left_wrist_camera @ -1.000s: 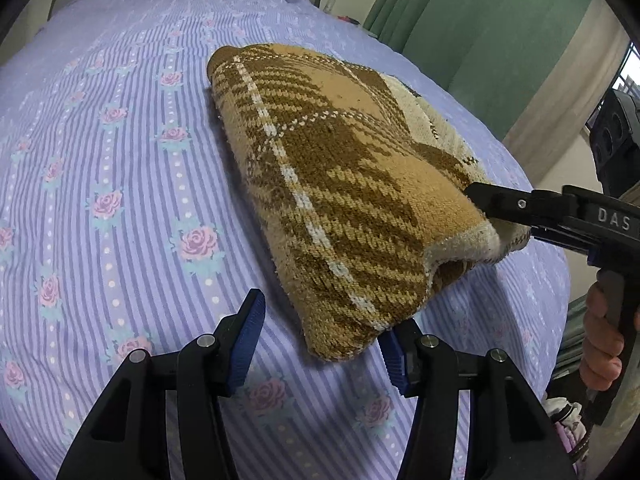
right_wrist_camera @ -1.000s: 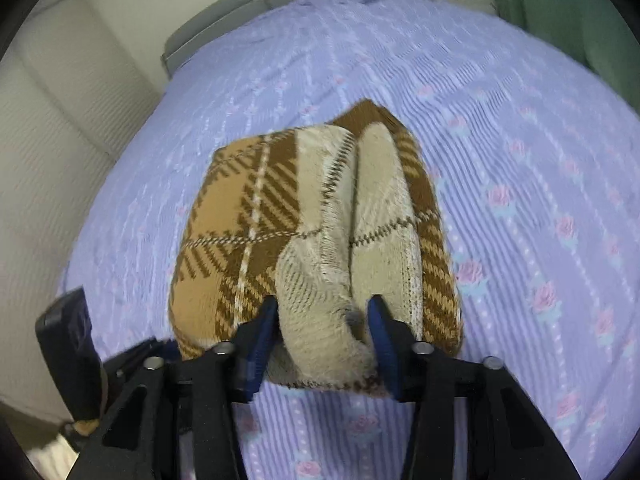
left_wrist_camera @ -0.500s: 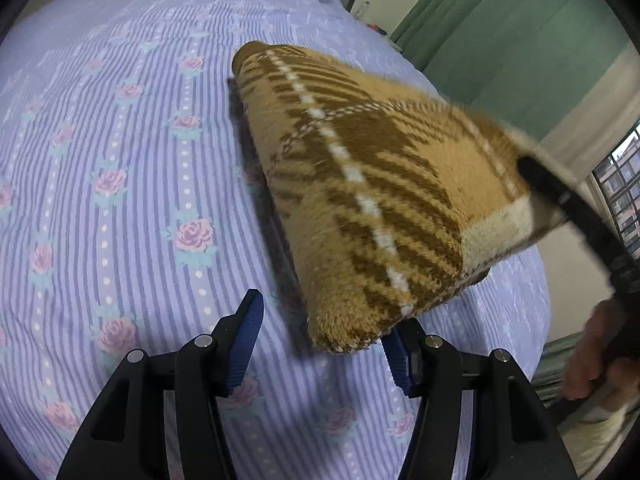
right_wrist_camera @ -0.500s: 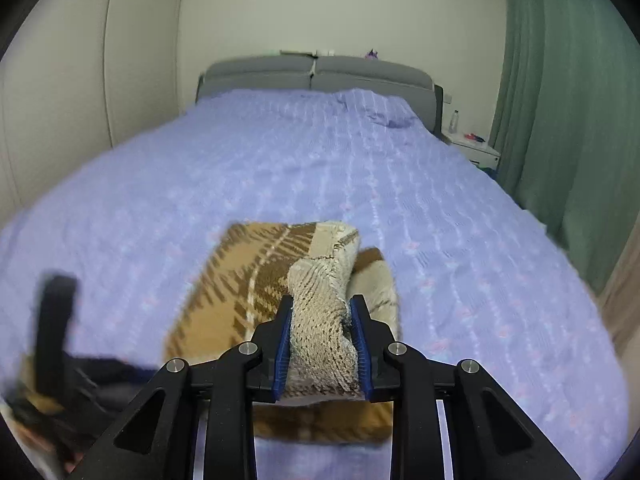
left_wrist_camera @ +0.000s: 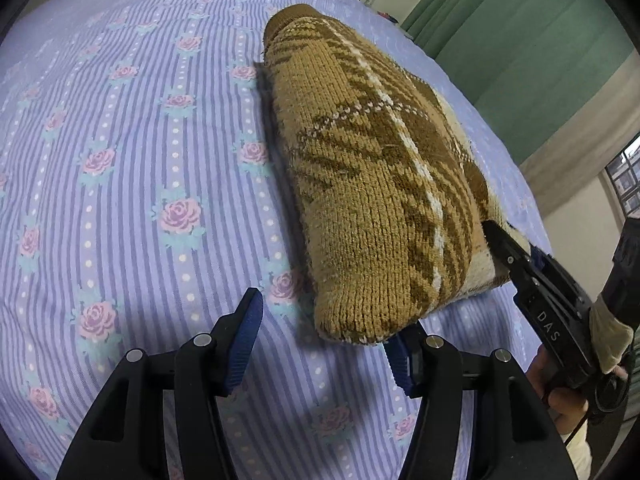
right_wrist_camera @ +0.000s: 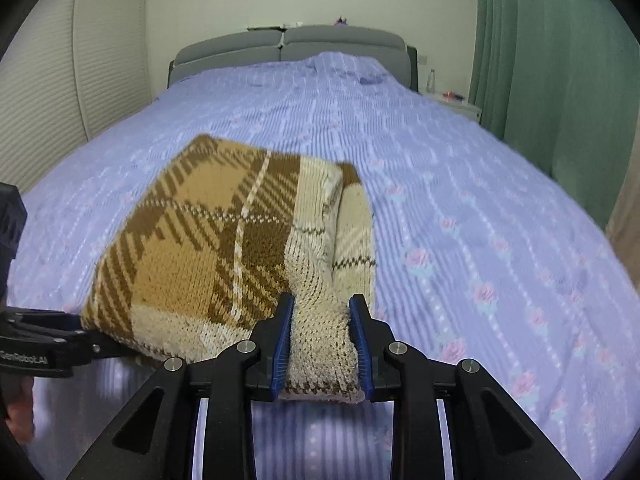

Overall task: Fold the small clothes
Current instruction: 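Lift and tuck the bundle edge with the right tool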

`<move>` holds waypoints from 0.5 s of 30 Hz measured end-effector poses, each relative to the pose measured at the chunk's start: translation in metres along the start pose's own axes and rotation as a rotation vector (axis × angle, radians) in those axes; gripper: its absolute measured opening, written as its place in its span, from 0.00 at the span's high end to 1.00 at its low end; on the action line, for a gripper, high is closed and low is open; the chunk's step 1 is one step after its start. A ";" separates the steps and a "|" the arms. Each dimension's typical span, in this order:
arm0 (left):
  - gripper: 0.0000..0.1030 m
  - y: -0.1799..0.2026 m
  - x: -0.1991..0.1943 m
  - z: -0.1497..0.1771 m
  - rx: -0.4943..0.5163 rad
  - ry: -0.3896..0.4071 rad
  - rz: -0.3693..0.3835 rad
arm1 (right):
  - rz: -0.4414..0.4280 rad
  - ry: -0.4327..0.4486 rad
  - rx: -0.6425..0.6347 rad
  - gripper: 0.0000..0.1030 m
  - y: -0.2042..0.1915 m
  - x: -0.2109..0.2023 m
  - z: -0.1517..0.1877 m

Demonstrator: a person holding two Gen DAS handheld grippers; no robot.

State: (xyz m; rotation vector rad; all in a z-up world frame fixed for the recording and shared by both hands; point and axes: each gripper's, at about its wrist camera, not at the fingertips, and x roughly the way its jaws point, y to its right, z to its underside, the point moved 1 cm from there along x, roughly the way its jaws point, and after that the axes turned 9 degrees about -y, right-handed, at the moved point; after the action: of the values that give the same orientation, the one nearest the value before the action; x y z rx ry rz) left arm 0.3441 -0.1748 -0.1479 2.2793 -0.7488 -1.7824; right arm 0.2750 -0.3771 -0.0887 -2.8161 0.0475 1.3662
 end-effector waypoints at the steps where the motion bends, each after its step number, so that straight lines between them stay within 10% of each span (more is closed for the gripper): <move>1: 0.42 0.002 0.001 0.001 0.011 -0.011 -0.018 | 0.004 0.000 -0.006 0.74 0.000 0.000 0.000; 9: 0.43 0.026 -0.027 0.017 0.187 -0.037 -0.145 | 0.011 -0.035 0.020 0.69 0.000 -0.004 -0.011; 15: 0.43 0.057 -0.072 0.014 0.387 0.198 -0.256 | -0.061 -0.029 0.110 0.57 0.014 -0.013 -0.011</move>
State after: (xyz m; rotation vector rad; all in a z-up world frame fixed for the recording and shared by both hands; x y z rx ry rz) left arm 0.3025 -0.1877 -0.0660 2.8698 -0.8593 -1.5801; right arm 0.2748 -0.3911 -0.0719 -2.6848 0.0351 1.3482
